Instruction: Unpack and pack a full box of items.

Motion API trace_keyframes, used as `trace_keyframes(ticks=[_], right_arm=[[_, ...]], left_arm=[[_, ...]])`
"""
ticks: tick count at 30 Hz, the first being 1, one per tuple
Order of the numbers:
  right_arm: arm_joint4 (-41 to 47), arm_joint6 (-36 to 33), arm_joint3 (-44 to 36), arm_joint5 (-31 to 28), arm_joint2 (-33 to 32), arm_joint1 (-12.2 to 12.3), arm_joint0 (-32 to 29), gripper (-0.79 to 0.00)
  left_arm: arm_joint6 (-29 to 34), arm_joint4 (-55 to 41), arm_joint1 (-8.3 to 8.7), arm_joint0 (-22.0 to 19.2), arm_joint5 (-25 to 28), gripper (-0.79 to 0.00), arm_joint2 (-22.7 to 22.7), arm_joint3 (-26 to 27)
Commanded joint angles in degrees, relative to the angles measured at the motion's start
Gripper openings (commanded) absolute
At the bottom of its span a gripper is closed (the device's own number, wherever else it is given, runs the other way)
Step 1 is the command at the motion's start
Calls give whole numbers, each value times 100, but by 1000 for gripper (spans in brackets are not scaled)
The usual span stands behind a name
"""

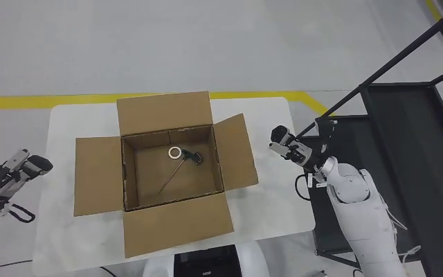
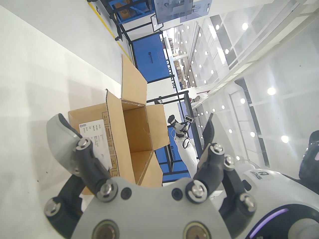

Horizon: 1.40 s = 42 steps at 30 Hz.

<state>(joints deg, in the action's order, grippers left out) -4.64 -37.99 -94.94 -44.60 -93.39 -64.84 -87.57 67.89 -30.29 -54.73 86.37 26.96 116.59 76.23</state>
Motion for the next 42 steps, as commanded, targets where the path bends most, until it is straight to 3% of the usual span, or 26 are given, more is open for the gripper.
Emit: trace_keyframes(ticks=[1,9,13,20,25,29,34,42], right_arm=[[2,0,0,0,0,0,0,0],[29,13,19,44,18,-2,-9,0],[1011,-416,229,540,247,17,115,0],[2423,-1431,769,1181,372,79,406,0],[2618,-2055,939,1584,725,88,608,0],[2717,-2350,1008,1770,1074,68,759,0],[3065,-2707,1076,1720,1464,28,969,0],[3303,-3021,1231,1711,2199,-74,1338,0]], left_arm=[[4,-2,0,0,0,0,0,0],[4,-2,0,0,0,0,0,0],[-231,514,4,-23,139,0,-180,100],[-469,1402,6,-468,626,0,-765,-458],[-805,1490,-59,-899,528,0,-1340,-1031],[-682,1009,-118,-1125,561,0,-1673,-1186],[-170,125,-125,-1126,503,0,-1702,-915],[686,-867,-84,-847,46,0,-1556,30]])
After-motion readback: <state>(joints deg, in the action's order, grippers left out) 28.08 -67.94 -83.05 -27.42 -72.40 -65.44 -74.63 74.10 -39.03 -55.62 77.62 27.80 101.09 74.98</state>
